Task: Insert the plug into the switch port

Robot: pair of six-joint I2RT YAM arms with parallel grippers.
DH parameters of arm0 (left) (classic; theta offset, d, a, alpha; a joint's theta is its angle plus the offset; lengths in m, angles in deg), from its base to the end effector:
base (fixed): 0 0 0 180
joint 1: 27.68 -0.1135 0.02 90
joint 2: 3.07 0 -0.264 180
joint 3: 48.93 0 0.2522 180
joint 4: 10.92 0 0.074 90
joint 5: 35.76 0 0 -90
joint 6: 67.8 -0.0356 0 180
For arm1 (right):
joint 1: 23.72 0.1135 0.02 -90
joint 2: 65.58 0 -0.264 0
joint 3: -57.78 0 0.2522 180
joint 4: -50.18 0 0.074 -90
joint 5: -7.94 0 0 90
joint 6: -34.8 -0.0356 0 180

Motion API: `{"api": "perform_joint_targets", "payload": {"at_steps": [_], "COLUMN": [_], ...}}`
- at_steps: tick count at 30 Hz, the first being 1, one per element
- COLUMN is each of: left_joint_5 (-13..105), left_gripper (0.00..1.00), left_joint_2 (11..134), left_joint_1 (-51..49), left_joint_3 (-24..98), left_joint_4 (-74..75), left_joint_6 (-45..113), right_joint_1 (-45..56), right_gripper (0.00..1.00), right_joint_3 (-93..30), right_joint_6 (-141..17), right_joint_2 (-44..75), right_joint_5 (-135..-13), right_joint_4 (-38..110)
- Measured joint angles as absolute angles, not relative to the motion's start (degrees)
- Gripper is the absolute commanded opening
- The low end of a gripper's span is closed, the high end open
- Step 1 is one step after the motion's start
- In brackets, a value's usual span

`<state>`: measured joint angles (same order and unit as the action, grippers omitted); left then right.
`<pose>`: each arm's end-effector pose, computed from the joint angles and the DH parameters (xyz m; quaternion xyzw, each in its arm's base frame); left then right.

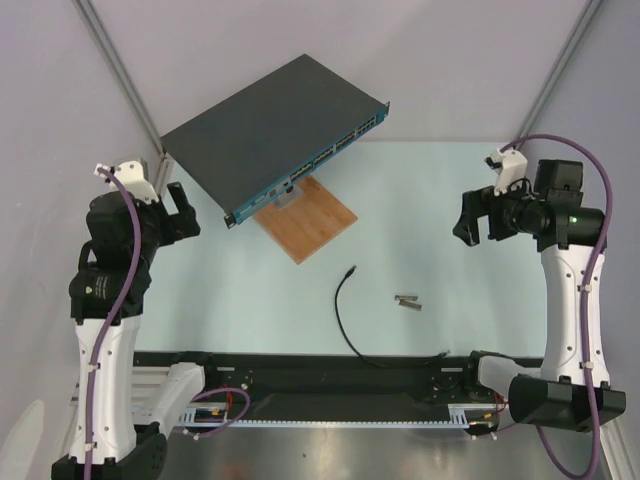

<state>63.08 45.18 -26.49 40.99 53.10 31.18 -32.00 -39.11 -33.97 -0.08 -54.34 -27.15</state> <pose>0.1337 0.0027 0.4366 -0.0991 0.8234 0.0146 0.5585 0.1995 -0.0123 0.4093 -0.1908 0.8841 0.1220 0.4087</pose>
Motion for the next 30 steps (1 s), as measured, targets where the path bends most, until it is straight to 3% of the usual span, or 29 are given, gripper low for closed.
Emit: {"api": "perform_joint_targets", "payload": {"at_steps": [10, 17, 26, 30], "left_joint_5": [51.9, 37.3, 27.1, 26.1], "left_gripper": [1.0, 1.0, 1.0, 1.0], "left_joint_2": [42.1, 41.1, 40.8, 40.8], "left_joint_1": [-26.6, -26.7, -26.7, -26.7], "left_joint_3": [41.0, 41.0, 41.7, 41.9], "left_joint_4": [50.0, 47.6, 46.7, 46.6], "left_joint_6": [28.0, 23.0, 18.7, 18.5], "right_joint_1": [-23.9, -10.2, 2.7, 5.1], "right_gripper": [1.0, 0.72, 0.52, 0.49], "right_joint_3": [-29.0, -21.7, -15.3, -13.7], "right_joint_6": [-30.9, -31.0, -32.2, -32.5], "right_joint_2": [-0.3, 3.5, 13.2, 17.4], "right_joint_5": [-58.1, -65.0, -72.9, -74.9], "right_joint_4": [-28.5, -24.5, -16.1, -13.0]}}
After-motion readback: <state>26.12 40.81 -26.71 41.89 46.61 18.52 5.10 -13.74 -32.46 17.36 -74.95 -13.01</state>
